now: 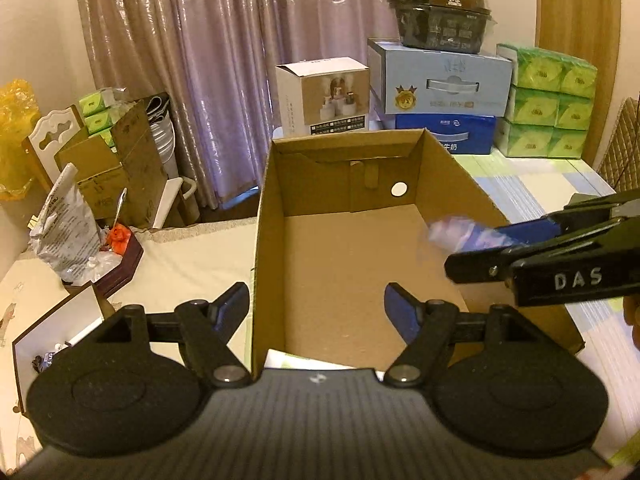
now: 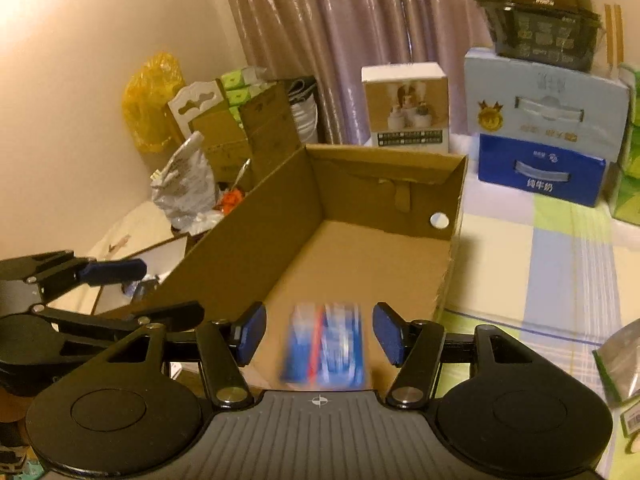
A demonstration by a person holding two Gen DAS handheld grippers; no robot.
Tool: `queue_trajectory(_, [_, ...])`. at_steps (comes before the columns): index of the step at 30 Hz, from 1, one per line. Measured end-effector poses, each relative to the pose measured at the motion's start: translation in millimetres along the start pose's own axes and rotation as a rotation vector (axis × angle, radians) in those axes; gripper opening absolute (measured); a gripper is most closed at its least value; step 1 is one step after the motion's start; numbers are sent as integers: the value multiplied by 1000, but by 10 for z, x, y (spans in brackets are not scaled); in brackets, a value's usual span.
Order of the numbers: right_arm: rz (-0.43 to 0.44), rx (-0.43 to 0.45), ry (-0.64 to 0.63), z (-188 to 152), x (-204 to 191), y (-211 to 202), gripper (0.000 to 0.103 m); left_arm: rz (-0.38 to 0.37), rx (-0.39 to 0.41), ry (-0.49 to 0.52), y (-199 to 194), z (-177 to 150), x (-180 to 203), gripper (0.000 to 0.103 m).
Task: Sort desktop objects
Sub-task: 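Open both grippers to release the boxes and return to the table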
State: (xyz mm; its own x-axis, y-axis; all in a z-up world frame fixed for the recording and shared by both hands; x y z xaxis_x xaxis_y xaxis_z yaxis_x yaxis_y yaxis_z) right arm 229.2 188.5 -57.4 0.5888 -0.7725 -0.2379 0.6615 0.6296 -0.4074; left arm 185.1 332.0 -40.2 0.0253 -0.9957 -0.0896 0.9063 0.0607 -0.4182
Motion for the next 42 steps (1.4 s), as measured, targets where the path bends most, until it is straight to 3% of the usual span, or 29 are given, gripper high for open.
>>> queue_trajectory(9, [-39, 79, 25, 223, 150, -532, 66, 17, 21, -9, -179, 81, 54, 72])
queue_trajectory(13, [-84, 105, 23, 244, 254, -851, 76, 10, 52, -18, -353, 184, 182, 76])
queue_trajectory(23, [-205, 182, 18, 232, 676, -1839, 100, -85, 123, -9, -756, 404, 806, 90])
queue_trajectory(26, [-258, 195, 5, 202, 880, -2156, 101, -128, 140, -13, -859, 480, 1072, 94])
queue_trajectory(33, [-414, 189, 14, -118, 1554, -2864, 101, -259, 174, -11, -1031, 574, 1825, 102])
queue_trajectory(38, [-535, 149, 60, -531, 2099, -3252, 101, -342, 138, 17, -923, 475, 2438, 102])
queue_trajectory(42, [-578, 119, 105, -849, 2370, -3429, 101, -387, 94, 10, -791, 345, 2798, 102])
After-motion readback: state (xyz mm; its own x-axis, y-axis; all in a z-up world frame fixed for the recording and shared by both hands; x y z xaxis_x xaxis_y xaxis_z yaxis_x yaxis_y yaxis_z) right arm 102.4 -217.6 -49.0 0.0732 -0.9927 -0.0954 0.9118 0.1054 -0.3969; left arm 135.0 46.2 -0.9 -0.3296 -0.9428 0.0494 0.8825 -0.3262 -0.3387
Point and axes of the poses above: each gripper's, at about its wrist camera, not at the fingertips, and y roughly the way its jaws point, x to its right, z to its top, the point moved 8 cm from there along y, roughly the way its jaws point, and after that the axes turned 15 degrees about x, right-handed, at the moved point
